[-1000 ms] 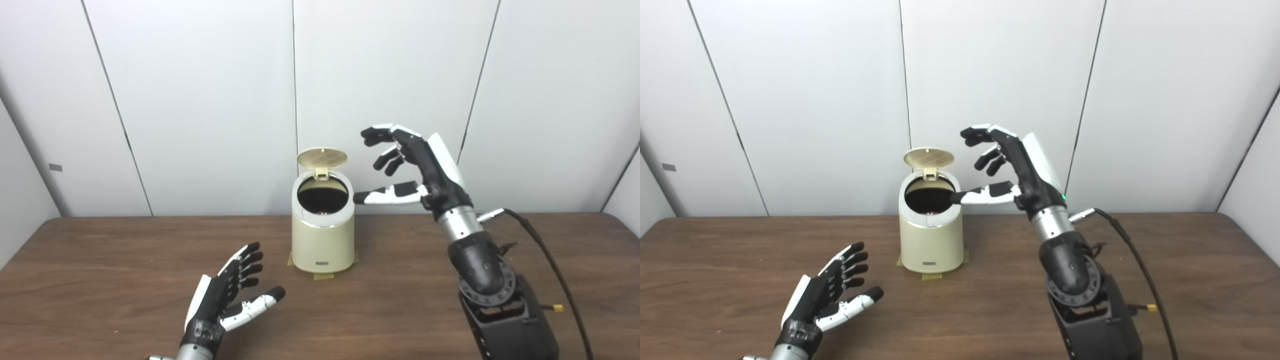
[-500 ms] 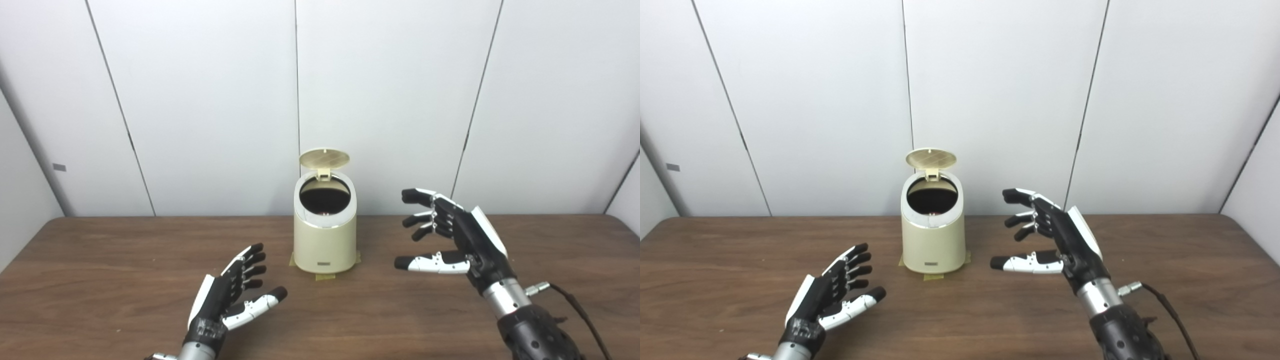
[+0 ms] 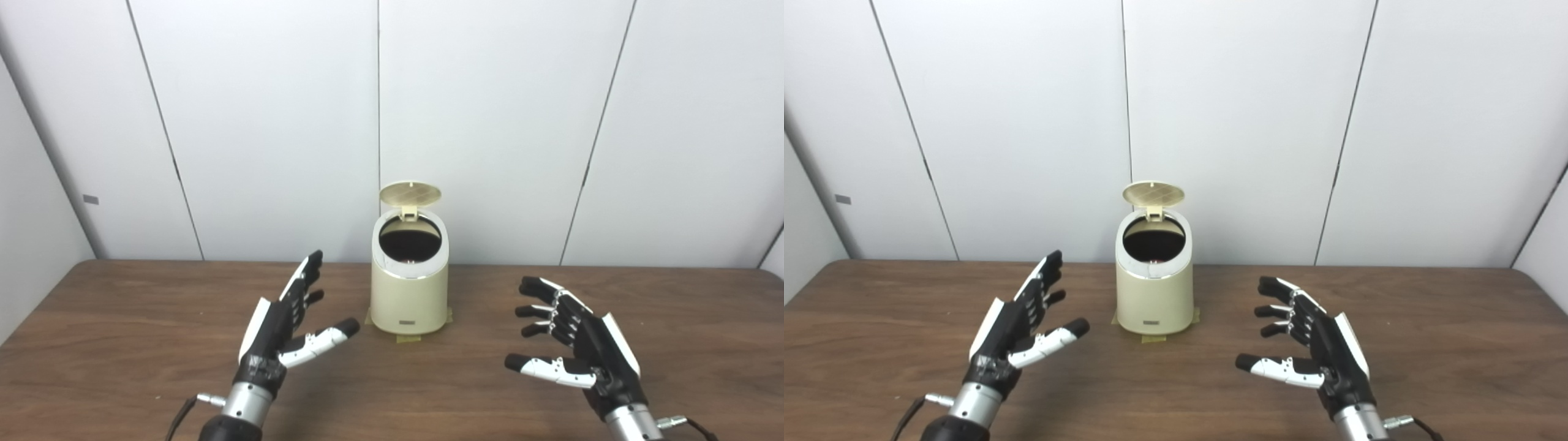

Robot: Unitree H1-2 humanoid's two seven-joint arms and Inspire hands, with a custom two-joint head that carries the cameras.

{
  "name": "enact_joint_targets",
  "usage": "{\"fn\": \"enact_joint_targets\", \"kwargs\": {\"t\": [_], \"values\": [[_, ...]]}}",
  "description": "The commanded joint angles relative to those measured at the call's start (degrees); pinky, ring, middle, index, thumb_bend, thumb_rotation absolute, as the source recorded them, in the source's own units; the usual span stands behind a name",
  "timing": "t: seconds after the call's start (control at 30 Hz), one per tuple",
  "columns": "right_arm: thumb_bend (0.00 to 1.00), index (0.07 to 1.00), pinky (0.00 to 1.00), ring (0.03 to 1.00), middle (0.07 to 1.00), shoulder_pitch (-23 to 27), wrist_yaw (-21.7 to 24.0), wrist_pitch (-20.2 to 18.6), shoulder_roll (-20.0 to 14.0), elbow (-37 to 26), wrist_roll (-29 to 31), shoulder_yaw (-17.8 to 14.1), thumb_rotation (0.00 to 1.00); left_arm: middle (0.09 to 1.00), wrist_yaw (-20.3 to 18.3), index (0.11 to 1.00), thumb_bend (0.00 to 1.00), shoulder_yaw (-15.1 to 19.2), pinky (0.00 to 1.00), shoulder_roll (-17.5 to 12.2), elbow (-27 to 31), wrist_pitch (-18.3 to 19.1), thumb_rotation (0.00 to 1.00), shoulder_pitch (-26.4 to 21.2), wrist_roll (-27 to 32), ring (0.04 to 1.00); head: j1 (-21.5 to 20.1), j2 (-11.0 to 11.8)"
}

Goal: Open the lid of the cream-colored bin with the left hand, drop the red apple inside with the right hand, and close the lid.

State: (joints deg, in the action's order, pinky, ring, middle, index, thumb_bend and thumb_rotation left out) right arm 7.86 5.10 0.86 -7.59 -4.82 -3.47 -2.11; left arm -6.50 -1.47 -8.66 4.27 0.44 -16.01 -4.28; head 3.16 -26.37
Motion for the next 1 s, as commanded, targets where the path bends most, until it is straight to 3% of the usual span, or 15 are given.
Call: {"fn": "enact_joint_targets", "kwargs": {"t": [0.0,0.17,0.3,0.5,0.63,0.8,0.97], "values": [[0.81,0.779,0.57,0.706,0.806,2.2,-1.1,3.6,-0.6,-0.5,0.6,-0.8,0.19,1.0,-0.6,1.0,1.0,-0.2,0.96,-1.3,1.5,0.3,0.43,-5.4,-0.7,1.0,0.1,0.1],[0.8,0.777,0.55,0.695,0.805,2.4,-1.1,4.9,-0.6,0.7,0.8,-0.8,0.18,1.0,-2.2,1.0,1.0,-1.5,1.0,-3.6,-1.5,1.7,0.42,-12.8,-2.7,1.0,0.1,0.5],[0.78,0.77,0.55,0.687,0.806,2.6,-1.3,6.0,-0.5,1.6,0.3,-0.5,0.18,1.0,-3.3,1.0,1.0,-2.9,0.96,-5.2,-5.3,2.1,0.41,-18.1,-5.2,1.0,-0.2,0.9],[0.78,0.762,0.53,0.682,0.805,2.9,-2.1,5.9,0.0,1.7,-0.9,0.0,0.17,0.998,-3.7,0.989,1.0,-4.0,0.99,-5.9,-10.8,4.7,0.37,-24.9,-7.1,1.0,-0.6,1.2],[0.77,0.761,0.52,0.675,0.804,3.0,-2.3,5.7,0.2,1.6,-0.8,0.1,0.13,0.989,-4.2,0.994,1.0,-6.6,0.94,-7.4,-16.4,4.5,0.42,-29.9,-11.0,1.0,-0.7,1.4],[0.78,0.762,0.52,0.677,0.806,3.0,-2.3,5.0,0.5,1.2,-1.2,0.3,0.16,1.0,-5.4,1.0,1.0,-10.2,0.95,-8.8,-20.7,4.2,0.47,-33.8,-15.5,1.0,-1.1,1.4],[0.78,0.759,0.51,0.675,0.803,3.0,-2.2,4.1,0.8,0.7,-1.1,0.4,0.17,0.994,-5.3,0.967,1.0,-12.6,0.87,-9.3,-23.8,3.0,0.45,-36.4,-18.6,1.0,-1.4,1.5]]}}
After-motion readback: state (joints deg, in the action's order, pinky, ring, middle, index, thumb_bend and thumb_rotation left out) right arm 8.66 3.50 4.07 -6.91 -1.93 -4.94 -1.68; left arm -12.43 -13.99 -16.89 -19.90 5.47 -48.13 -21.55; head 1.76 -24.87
